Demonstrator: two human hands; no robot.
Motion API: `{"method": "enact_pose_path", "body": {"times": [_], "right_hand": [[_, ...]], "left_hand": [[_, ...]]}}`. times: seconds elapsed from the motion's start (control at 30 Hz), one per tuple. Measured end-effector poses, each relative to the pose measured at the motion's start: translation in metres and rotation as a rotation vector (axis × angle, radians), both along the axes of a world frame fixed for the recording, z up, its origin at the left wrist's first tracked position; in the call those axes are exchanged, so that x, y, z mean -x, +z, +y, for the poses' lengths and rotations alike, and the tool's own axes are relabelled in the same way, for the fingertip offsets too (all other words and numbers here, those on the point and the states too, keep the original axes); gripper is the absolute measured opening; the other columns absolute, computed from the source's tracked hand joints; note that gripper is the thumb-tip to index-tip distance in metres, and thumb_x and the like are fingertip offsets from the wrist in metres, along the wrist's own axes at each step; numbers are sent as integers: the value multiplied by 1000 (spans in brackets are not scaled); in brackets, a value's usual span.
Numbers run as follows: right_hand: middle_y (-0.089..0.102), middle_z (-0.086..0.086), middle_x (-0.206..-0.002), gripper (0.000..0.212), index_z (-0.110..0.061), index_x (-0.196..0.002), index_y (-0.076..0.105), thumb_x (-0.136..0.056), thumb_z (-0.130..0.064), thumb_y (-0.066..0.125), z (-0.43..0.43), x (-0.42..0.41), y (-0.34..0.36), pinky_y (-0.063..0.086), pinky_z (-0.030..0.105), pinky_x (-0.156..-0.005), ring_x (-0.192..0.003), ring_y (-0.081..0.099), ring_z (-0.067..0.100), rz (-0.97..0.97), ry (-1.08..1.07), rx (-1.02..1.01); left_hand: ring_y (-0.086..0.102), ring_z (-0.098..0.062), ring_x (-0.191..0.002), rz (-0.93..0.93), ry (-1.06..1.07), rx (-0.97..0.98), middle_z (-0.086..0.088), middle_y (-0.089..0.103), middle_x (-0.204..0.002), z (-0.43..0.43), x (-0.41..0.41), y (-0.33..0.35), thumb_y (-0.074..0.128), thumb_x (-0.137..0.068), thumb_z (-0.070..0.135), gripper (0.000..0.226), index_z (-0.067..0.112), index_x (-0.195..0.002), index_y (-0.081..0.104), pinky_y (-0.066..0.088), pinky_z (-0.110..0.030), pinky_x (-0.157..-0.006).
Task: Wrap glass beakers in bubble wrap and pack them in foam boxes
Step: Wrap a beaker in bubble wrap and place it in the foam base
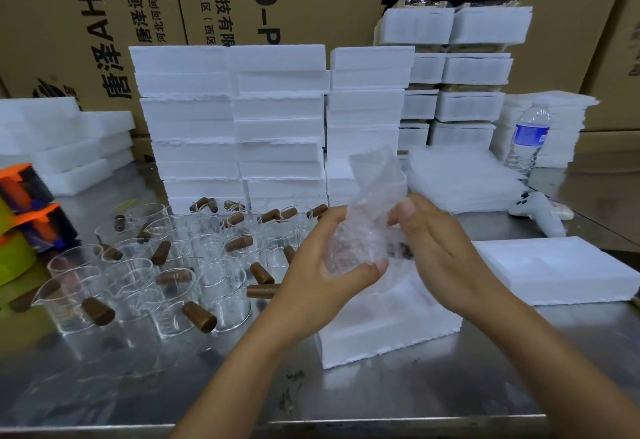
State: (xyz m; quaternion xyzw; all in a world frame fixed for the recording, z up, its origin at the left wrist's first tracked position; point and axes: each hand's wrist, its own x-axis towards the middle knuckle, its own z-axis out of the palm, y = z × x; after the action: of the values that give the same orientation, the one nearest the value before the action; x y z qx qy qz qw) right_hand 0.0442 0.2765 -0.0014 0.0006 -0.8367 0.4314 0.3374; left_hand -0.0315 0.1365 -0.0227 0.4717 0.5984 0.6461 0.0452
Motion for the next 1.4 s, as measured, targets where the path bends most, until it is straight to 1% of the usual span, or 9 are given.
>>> {"method": "enact_pose_path", "body": {"times": [0.07,0.2,0.37,0.67,0.77,0.9,1.07,1.23,1.4], "right_hand": [[67,-7,-86,46,-33,-75,65,-92,-58,31,1,-1,0,47,12,-74,-84,61,-1,52,-12,187],[68,-9,-82,36,-32,-84,67,-98,-40,35,4,0,2,50,22,-75,-81,63,2,52,-58,352],[64,-24,-75,26,-31,-96,65,-98,-33,40,3,-1,8,42,3,-64,-74,58,-10,82,-17,293],[70,-19,-96,17,-41,-88,72,-76,-49,63,0,-13,8,44,23,-88,-100,62,-1,101,46,175],[67,-15,-103,12,-41,-88,70,-76,-43,72,-7,-11,6,41,14,-91,-103,59,-4,93,6,113],[59,-24,-105,9,-44,-85,66,-84,-42,57,-12,-7,4,37,6,-89,-114,48,-8,30,-7,17],[58,-23,-96,58,-22,-81,68,-91,-58,23,-10,-5,-2,23,15,-100,-118,31,-15,21,2,-342],[37,-14,-99,64,-41,-54,42,-78,-78,-4,-10,-4,2,20,16,-92,-108,25,0,-155,-27,-522],[41,-21,-83,58,-36,-58,42,-84,-72,5,-9,0,4,24,15,-88,-98,34,-4,-121,-10,-513]], "left_hand": [[60,5,-102,12,2,16,23,64,-109,-3,0,2,70,-76,30,39,51,-107,57,44,-6,-80],[57,10,-107,-18,25,50,30,62,-113,-7,3,0,72,-69,43,43,60,-105,57,41,-2,-82],[63,-7,-101,-34,53,68,2,66,-109,-3,4,0,74,-65,44,40,33,-103,65,50,-22,-89],[63,-18,-96,-14,143,115,-5,61,-106,0,2,2,72,-62,45,42,24,-98,68,51,-46,-88],[62,-18,-90,45,189,183,1,61,-101,3,0,1,70,-61,47,51,23,-105,58,53,-43,-80],[63,-2,-90,20,198,135,19,60,-102,3,-1,-1,75,-61,43,56,33,-105,43,52,-20,-72],[63,-1,-92,-4,215,81,20,61,-103,1,-1,-2,79,-61,41,57,37,-106,43,55,-23,-71],[63,1,-90,55,265,118,24,59,-103,-1,-2,0,76,-56,44,61,44,-107,42,55,-24,-68],[64,-2,-89,68,231,89,21,61,-103,-2,-6,1,77,-58,44,60,40,-109,46,51,-15,-65]]}}
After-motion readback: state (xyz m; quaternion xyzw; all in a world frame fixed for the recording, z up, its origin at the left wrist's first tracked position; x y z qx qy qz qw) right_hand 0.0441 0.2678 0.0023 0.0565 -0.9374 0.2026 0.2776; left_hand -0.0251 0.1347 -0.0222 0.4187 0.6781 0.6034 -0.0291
